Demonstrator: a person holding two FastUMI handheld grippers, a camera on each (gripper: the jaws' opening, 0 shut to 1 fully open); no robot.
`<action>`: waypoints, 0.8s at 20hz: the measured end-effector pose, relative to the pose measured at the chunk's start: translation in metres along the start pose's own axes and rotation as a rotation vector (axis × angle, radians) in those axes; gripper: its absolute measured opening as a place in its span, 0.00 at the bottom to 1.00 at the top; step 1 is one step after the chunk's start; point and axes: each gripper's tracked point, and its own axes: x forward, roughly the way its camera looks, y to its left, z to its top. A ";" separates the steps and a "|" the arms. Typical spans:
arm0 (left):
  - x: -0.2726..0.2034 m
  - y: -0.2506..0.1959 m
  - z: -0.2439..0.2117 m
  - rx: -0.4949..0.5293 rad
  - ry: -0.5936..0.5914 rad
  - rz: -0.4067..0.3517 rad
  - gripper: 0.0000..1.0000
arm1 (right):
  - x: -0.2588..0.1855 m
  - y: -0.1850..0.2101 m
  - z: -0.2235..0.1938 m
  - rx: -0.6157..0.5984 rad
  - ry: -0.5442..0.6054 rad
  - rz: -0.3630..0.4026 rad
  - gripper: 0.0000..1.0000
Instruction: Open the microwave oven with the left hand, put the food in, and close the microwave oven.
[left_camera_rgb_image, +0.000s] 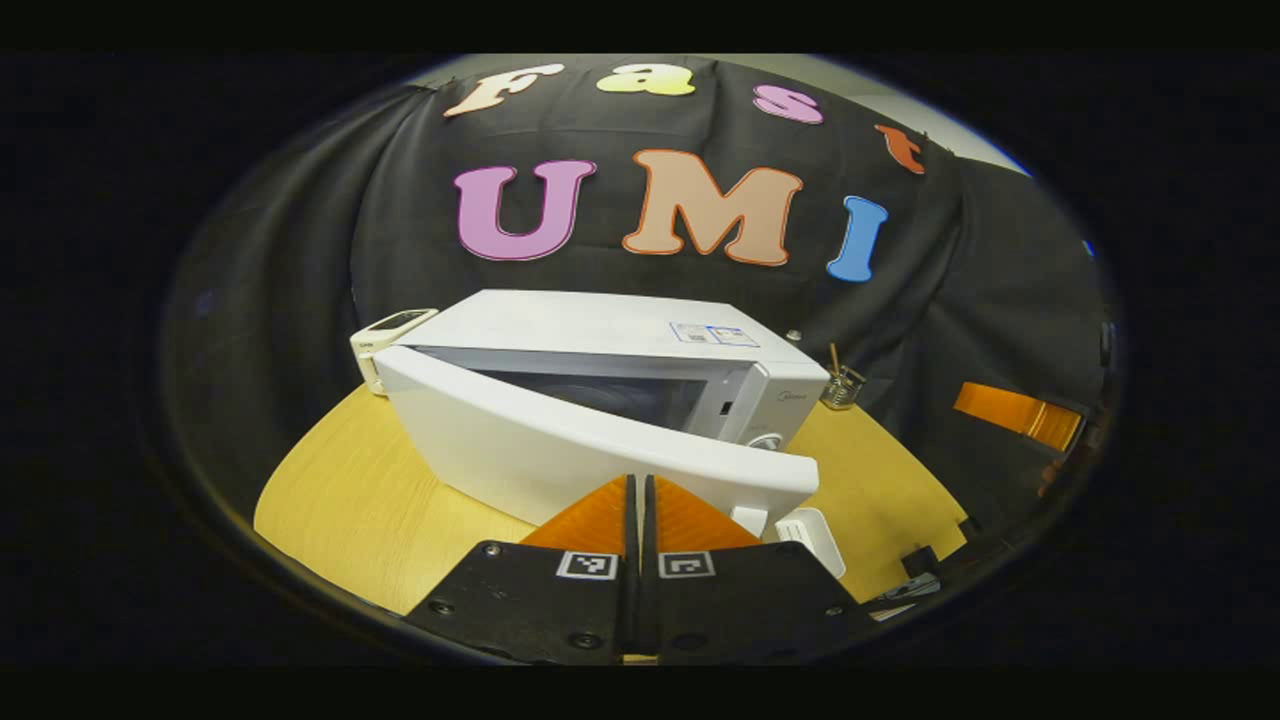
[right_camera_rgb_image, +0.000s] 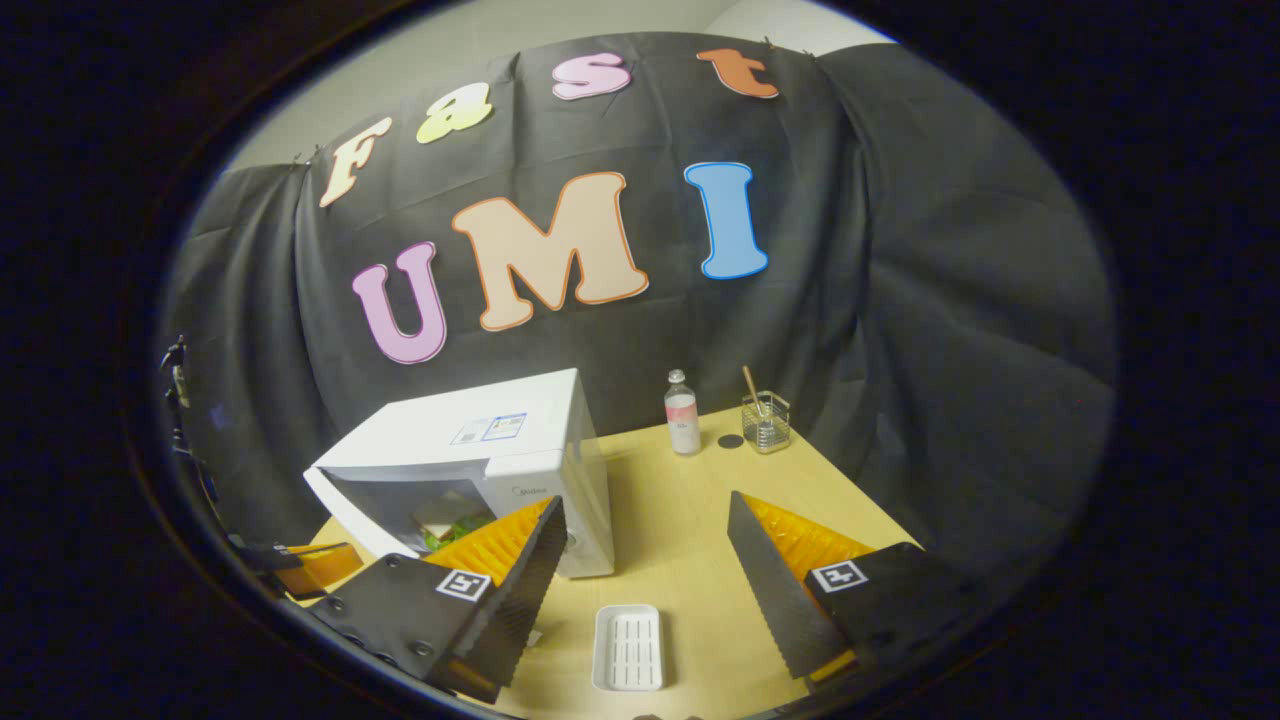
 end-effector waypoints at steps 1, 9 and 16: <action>0.004 -0.003 0.002 -0.002 -0.002 -0.001 0.01 | 0.000 0.000 0.000 0.000 0.004 0.007 1.00; 0.031 -0.012 0.011 -0.006 -0.013 0.001 0.00 | 0.000 0.007 -0.007 -0.009 0.021 0.051 1.00; 0.056 -0.018 0.023 -0.024 -0.038 0.016 0.01 | -0.002 0.016 -0.017 -0.014 0.045 0.084 1.00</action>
